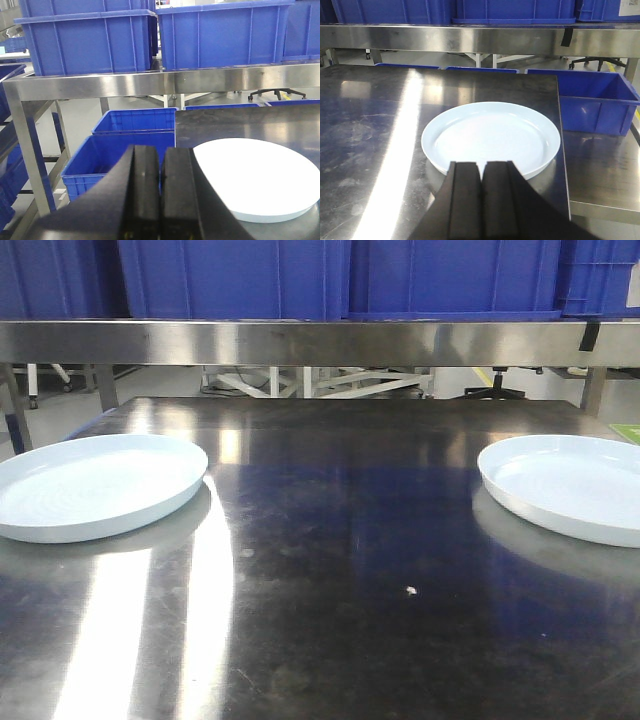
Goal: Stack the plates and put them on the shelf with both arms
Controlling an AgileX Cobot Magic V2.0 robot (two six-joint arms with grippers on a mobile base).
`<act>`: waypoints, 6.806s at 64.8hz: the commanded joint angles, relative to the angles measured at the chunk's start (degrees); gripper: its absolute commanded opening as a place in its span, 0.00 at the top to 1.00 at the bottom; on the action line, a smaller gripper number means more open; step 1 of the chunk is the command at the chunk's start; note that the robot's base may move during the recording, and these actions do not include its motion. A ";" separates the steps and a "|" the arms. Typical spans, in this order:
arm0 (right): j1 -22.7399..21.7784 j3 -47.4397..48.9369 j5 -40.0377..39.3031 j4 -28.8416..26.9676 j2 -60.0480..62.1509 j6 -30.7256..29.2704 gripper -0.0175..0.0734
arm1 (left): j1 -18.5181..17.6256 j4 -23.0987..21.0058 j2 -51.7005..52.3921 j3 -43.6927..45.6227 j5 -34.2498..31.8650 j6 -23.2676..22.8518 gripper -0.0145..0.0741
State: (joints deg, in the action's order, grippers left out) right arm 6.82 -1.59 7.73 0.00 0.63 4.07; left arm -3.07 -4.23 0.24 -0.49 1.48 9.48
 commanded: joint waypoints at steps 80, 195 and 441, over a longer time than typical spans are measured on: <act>-0.16 -0.11 -5.01 0.83 1.08 -0.07 0.75 | -0.29 -0.43 -35.96 25.14 7.95 -0.40 0.74; -0.16 -0.11 -5.01 0.83 1.08 -0.07 0.75 | 0.49 -5.70 -108.59 85.16 57.49 -0.40 0.50; -0.16 -0.11 -5.01 0.83 1.08 -0.07 0.75 | -8.07 -6.43 -34.45 26.83 -5.84 4.66 0.74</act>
State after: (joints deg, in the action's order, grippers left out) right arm 6.82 -1.59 7.73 0.00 0.63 4.07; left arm -11.47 -10.46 -35.77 24.67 -2.74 14.11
